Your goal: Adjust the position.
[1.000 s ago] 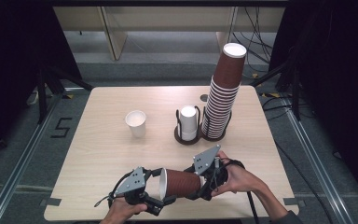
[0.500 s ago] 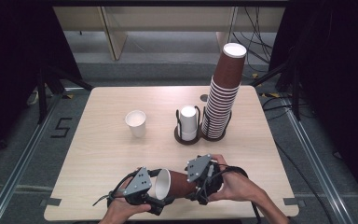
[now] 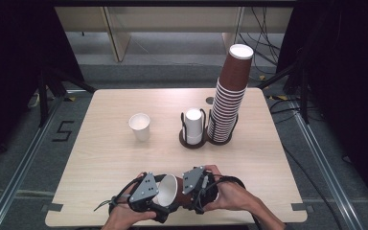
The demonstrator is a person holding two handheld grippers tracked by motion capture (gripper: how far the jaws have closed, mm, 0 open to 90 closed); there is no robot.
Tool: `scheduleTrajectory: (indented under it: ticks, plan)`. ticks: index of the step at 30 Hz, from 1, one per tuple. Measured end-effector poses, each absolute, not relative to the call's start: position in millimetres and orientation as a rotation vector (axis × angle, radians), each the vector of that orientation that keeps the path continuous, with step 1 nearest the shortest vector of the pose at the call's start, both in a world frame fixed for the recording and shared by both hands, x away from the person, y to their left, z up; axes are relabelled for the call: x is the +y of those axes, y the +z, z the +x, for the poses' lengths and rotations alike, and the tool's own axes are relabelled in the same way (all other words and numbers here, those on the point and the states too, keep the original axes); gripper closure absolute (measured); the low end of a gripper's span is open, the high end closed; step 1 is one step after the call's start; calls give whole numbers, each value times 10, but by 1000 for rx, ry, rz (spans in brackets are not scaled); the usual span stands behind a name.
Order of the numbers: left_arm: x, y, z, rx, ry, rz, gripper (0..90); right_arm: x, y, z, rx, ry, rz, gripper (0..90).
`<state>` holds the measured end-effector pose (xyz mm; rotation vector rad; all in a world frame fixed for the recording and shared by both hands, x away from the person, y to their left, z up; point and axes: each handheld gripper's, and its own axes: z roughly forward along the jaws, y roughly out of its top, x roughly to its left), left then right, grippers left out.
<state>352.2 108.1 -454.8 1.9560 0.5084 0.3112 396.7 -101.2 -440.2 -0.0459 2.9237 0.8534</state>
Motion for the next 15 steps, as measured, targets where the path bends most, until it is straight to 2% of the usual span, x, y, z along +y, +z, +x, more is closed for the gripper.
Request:
scheduleTrajectory:
  ticks: [4,8,15]
  plan:
    - [1116,-4569,3546,550,270,1844,36,-1062,-4406,4070,2909,966,-128,231]
    - [1151,-4605,3577,587,205,1713,48,-1186,-4409,4138,2918,1132,-49,233]
    - [1157,-4656,3582,645,169,1632,47,-1237,-4398,4175,2904,1256,8,234]
